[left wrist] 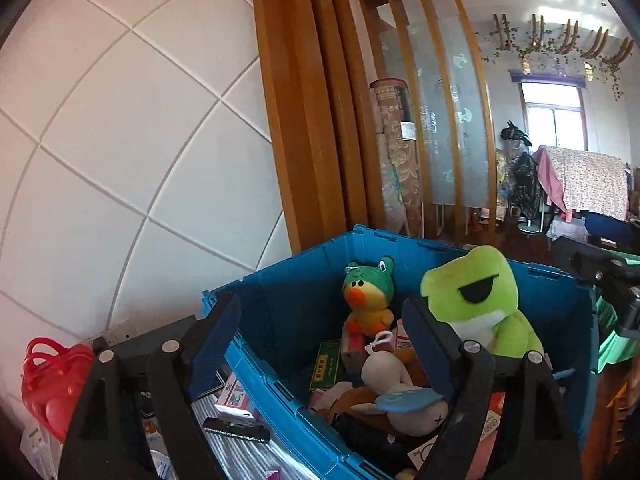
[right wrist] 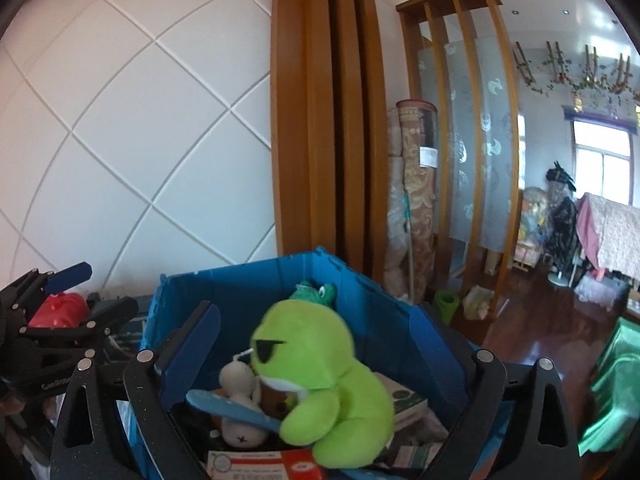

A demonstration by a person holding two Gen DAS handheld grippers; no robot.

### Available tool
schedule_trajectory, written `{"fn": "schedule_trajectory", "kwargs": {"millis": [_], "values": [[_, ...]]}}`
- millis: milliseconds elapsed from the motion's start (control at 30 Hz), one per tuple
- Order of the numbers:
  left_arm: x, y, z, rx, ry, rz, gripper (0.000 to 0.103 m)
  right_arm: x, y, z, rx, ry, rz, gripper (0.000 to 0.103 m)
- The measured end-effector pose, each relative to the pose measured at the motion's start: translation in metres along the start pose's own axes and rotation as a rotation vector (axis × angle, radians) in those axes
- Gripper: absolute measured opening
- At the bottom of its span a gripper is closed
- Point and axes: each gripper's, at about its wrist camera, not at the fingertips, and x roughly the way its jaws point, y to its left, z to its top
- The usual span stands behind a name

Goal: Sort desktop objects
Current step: 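Open both tools to release the plush and pull them back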

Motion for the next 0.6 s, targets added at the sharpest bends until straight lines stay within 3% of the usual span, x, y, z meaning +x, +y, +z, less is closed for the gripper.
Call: {"fn": "schedule_trajectory", "kwargs": {"millis": [267,600], "values": [[-0.009,0.007,-0.027,-0.04,0.051,0.109,0.083,0.01,0.001,-0.02,0.0,0.051,0.136,0.102],[-0.034,0.036,-0.055,-0.074,0.076,0.194,0.083,0.003,0.023,-0.032,-0.007,0.071,0.217,0.103]]}}
